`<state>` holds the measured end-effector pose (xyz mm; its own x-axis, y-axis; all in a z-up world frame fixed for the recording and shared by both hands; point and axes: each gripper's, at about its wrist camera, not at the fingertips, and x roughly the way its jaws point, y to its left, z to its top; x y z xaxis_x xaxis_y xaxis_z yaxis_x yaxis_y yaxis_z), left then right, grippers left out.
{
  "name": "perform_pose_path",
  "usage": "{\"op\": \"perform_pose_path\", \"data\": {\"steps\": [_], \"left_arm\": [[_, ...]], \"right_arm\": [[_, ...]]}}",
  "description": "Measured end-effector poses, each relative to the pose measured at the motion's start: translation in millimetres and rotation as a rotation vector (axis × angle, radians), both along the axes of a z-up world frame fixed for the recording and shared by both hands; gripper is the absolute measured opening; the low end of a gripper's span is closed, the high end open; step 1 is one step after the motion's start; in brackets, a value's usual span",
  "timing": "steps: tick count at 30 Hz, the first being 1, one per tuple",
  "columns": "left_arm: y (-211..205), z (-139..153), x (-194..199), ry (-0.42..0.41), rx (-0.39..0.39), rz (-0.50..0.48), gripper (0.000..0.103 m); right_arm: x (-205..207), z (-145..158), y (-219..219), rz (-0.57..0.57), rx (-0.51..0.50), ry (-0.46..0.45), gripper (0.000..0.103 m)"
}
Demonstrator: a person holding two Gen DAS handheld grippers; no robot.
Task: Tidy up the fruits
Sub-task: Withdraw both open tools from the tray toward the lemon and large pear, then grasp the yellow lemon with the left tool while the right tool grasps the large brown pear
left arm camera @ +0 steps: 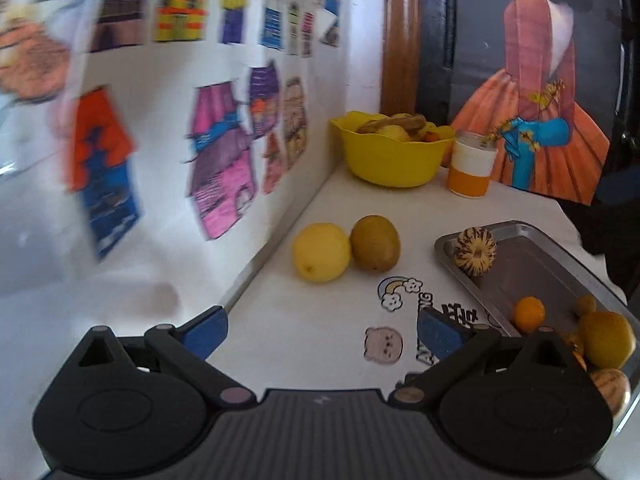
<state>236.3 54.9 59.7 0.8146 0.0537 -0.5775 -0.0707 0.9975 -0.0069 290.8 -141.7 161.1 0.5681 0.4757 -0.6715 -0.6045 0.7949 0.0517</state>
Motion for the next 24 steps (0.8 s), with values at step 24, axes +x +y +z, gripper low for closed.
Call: {"op": "perform_pose_path", "data": {"steps": [24], "left_arm": [[-14.9,-58.2,99.2,-0.035,0.327,-0.124,0.099]], "right_arm": [[171.0,-107.1,70.9,0.161,-0.039,0.141,0.086]]}}
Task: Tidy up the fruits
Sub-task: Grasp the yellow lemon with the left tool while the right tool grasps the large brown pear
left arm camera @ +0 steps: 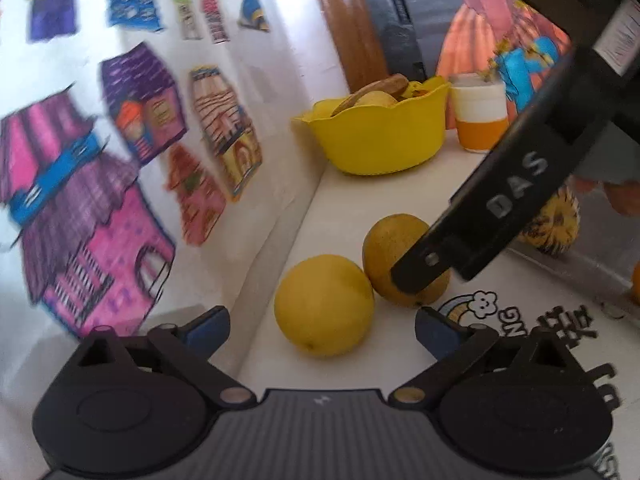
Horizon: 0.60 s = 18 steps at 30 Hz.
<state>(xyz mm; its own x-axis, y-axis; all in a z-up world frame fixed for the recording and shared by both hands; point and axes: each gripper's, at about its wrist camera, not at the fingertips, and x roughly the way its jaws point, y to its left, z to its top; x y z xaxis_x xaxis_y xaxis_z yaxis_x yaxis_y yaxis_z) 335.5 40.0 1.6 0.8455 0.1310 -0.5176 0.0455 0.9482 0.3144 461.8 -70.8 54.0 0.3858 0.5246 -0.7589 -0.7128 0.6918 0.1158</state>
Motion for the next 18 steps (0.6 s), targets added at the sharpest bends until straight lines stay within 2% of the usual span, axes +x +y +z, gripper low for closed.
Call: {"op": "perform_pose_path", "data": {"steps": [6,10,15,18], "left_arm": [[0.6,0.6,9.3,-0.006,-0.001,-0.034,0.089],[0.9,-2.9,19.7,0.03,-0.021,-0.047,0.077],[0.0,-3.2,21.3,0.042,-0.011,-0.032,0.074],[-3.3,-3.9,22.3,0.039,-0.003,-0.031,0.073]], "right_arm": [[11.3,-5.9,12.1,0.026,0.002,0.023,0.079],[22.0,-11.1,14.0,0.027,0.011,0.052,0.073],[38.3,-22.9,8.7,-0.014,0.071,0.124,0.065],[38.5,-24.3,5.1,-0.021,0.088,0.125,0.063]]}}
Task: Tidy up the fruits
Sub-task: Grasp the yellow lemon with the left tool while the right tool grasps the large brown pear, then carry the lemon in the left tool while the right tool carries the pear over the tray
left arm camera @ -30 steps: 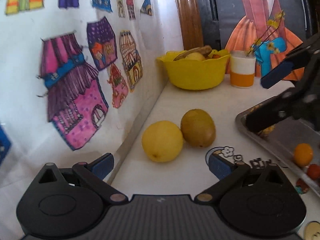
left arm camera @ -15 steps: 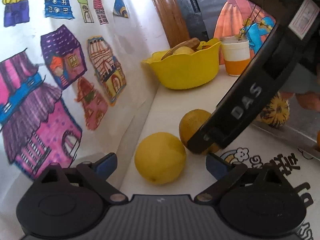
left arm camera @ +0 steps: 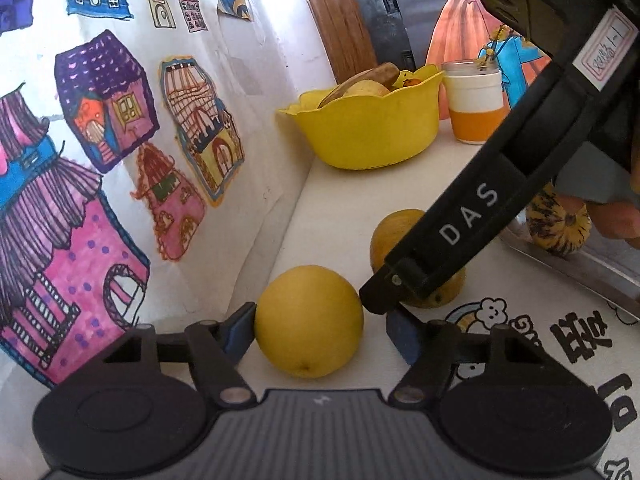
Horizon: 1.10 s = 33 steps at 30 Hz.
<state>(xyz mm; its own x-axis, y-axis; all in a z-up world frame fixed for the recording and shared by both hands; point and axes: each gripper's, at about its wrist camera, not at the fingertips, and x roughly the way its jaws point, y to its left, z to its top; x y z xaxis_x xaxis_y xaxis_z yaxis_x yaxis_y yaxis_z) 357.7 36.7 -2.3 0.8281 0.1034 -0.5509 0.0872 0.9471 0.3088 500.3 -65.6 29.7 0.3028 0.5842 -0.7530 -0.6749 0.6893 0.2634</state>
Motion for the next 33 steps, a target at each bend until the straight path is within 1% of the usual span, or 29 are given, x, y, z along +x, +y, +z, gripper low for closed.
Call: {"op": "perform_pose_path", "data": {"steps": [3,7,10,11,12,13,15,22,24,27,31,33], "left_arm": [[-5.0,0.0,-1.7,-0.008,0.024,-0.006,0.072],[-10.9,-0.2,-9.9,-0.011,0.043,-0.023,0.072],[-14.3,0.9,-19.7,-0.014,0.051,-0.039,0.07],[-14.3,1.5,-25.2,-0.014,0.055,-0.047,0.067],[-14.7,1.3,-29.4,-0.018,0.067,-0.041,0.059],[-14.4,1.4,-33.3,-0.021,0.081,-0.044,0.059],[-11.6,2.0,-37.8,-0.021,0.066,-0.052,0.059],[-14.7,4.9,-54.8,-0.016,0.021,-0.057,0.059],[-15.0,4.8,-60.7,-0.017,0.011,-0.036,0.059],[-16.7,5.4,-74.8,-0.02,-0.002,0.023,0.059],[-14.6,10.9,-86.3,-0.008,-0.074,0.048,0.058],[-14.5,14.3,-88.5,0.006,-0.119,0.062,0.058]], "right_arm": [[-1.1,0.6,-2.9,-0.015,0.004,0.008,0.062],[-16.7,7.5,-4.4,-0.019,0.004,-0.001,0.061],[-26.3,10.9,-6.7,-0.021,0.013,0.011,0.061],[-29.6,11.0,-6.9,-0.019,0.016,0.016,0.061],[-33.4,12.2,-8.0,-0.016,0.013,0.007,0.061],[-37.3,13.1,-8.8,-0.019,0.004,-0.002,0.061],[-44.3,14.3,-10.2,-0.011,-0.007,-0.021,0.061],[-69.3,15.4,-17.9,-0.014,-0.021,-0.026,0.061],[-78.3,18.1,-20.6,-0.02,-0.025,-0.043,0.061],[-92.7,27.3,-30.6,-0.046,-0.001,-0.082,0.06],[-109.5,46.6,-43.3,-0.053,0.021,-0.126,0.06],[-112.3,49.0,-52.0,-0.06,0.028,-0.138,0.06]]}}
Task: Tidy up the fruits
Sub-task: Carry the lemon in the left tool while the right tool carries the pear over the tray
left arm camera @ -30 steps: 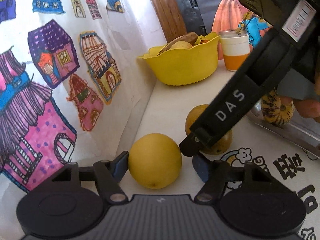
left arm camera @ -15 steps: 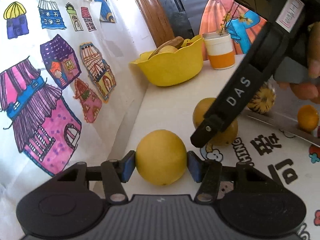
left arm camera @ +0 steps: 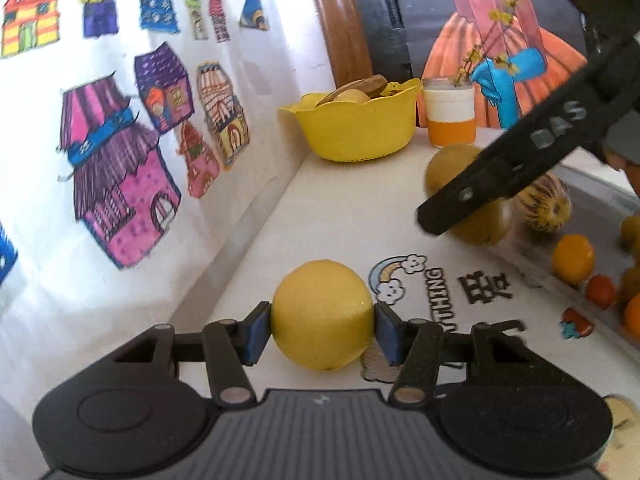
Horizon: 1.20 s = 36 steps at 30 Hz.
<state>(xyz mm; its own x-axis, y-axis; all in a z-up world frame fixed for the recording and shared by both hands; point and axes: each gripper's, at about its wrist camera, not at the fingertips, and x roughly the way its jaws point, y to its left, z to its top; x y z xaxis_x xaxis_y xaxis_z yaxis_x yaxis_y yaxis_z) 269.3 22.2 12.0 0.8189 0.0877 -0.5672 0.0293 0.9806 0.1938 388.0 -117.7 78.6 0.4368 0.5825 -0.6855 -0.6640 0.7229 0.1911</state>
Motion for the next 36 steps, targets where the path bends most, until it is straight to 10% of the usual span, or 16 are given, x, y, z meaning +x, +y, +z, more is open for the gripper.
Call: {"op": "perform_pose_path", "data": {"steps": [11,36], "left_arm": [[-11.8,12.8,3.6,0.075,-0.282,0.02,0.058],[-132.3,28.4,32.7,0.06,-0.379,-0.134,0.058]], "right_arm": [[-14.8,-3.9,-77.6,-0.13,0.059,-0.013,0.06],[-34.9,-46.1,-195.1,-0.323,0.051,-0.055,0.06]]}}
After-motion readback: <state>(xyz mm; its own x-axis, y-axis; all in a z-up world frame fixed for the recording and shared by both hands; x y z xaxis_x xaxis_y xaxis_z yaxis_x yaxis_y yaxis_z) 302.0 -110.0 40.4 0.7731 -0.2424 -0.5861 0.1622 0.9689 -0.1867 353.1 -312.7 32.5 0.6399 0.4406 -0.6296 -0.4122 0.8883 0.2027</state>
